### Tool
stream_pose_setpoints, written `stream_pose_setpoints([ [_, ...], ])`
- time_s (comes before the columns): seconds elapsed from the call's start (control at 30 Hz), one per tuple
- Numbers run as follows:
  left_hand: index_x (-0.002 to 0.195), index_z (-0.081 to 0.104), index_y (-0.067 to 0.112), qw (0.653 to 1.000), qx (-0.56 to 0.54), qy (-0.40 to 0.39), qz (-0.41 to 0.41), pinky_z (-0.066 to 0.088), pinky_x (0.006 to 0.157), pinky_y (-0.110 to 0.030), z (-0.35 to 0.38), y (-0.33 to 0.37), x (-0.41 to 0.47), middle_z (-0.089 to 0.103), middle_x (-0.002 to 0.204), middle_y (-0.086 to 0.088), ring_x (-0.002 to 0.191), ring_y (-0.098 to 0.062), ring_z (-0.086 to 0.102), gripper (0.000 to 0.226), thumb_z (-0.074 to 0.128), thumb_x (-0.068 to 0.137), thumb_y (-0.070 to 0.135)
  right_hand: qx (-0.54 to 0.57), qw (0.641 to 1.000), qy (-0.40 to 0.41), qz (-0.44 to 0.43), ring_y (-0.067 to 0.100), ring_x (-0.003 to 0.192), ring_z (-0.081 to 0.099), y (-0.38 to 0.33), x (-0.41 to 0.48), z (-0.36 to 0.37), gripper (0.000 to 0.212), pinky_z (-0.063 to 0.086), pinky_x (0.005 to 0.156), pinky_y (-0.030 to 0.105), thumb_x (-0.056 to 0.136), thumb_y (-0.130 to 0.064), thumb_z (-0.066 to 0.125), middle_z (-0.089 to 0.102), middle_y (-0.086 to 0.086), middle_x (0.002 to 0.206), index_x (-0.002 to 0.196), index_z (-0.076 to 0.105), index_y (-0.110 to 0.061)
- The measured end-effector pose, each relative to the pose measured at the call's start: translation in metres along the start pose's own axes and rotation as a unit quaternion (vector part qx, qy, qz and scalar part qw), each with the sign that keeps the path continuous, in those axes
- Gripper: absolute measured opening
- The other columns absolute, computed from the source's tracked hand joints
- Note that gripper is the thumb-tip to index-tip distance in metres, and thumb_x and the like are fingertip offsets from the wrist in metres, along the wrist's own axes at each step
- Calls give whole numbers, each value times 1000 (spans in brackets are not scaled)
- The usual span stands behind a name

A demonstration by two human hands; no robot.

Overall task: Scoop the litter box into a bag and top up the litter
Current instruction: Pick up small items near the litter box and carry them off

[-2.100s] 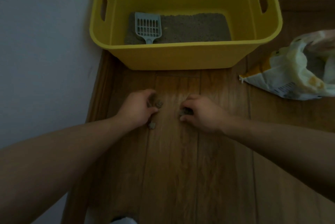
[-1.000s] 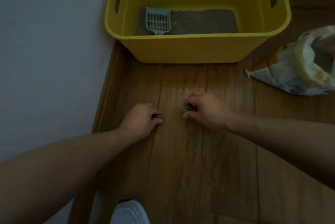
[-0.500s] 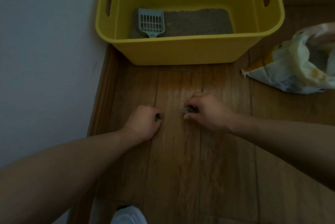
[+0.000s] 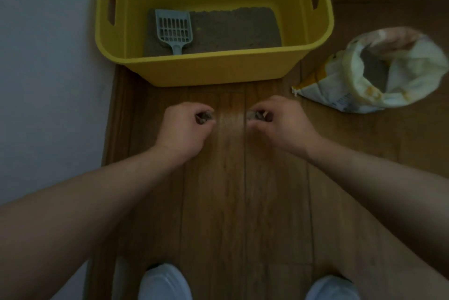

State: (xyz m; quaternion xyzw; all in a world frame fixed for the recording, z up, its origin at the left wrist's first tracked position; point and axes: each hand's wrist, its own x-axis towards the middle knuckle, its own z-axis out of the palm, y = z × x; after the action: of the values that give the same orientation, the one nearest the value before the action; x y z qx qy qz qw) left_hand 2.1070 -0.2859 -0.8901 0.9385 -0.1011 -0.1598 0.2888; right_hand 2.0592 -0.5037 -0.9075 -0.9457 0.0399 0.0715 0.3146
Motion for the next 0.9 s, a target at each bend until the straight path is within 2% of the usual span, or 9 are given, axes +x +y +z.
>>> stream_pose_setpoints([
  [0.07,117,71,24,1000,-1,-8,10,50,94,-27,-11,18,-14,67,118,6,105,-7,57,28,71,90,28,23,999,31,22,11,80,56,-10,-14,-17,32,48,78,27,82,-37,76,62,-2,95,108,75,-19],
  [0.2,117,71,25,999,-29,-8,19,53,95,-29,-53,75,-48,67,115,9,104,-5,59,27,72,90,28,38,998,38,32,14,80,57,-50,-46,-74,28,48,78,30,81,-36,77,61,-2,92,104,75,-19],
  [0.43,114,74,21,998,-51,13,44,54,94,-30,-181,214,-97,71,110,5,99,-8,64,26,73,88,26,29,996,65,57,13,83,55,-137,-108,-238,36,47,80,28,82,-39,76,61,-3,93,110,74,-16],
  [0.5,111,75,21,997,-53,20,61,52,86,-21,-224,260,-104,71,104,6,89,-4,63,24,74,87,25,33,993,86,73,12,80,55,-162,-123,-296,35,47,77,28,82,-38,77,61,-4,89,108,75,-15],
  [0.57,108,77,21,995,-55,29,72,42,76,-4,-266,309,-110,70,97,8,76,2,59,23,76,85,23,53,989,106,87,14,79,60,-188,-136,-353,32,51,79,29,81,-35,79,65,0,89,105,76,-14],
  [0.6,106,77,20,995,-61,31,72,40,72,-1,-290,339,-114,69,94,9,73,4,58,22,78,84,22,66,986,115,99,14,79,62,-202,-142,-387,31,52,79,29,80,-33,80,66,0,90,104,76,-14],
  [0.7,103,78,20,993,-84,32,75,45,69,-6,-336,407,-127,67,84,9,67,4,58,20,79,82,21,79,981,139,112,11,77,60,-231,-156,-459,28,49,76,23,79,-32,80,62,-3,86,101,77,-16],
  [0.77,102,79,20,991,-91,28,89,41,66,-3,-369,454,-141,64,78,11,63,5,56,19,79,82,21,82,978,148,118,11,77,60,-251,-168,-513,26,47,75,21,79,-33,80,60,-5,85,100,78,-17],
  [0.9,98,79,19,989,-100,33,103,37,60,1,-424,533,-170,56,66,20,58,10,55,17,80,81,20,79,978,146,127,13,82,62,-288,-197,-607,25,50,77,27,80,-34,78,64,-4,88,100,77,-20],
])
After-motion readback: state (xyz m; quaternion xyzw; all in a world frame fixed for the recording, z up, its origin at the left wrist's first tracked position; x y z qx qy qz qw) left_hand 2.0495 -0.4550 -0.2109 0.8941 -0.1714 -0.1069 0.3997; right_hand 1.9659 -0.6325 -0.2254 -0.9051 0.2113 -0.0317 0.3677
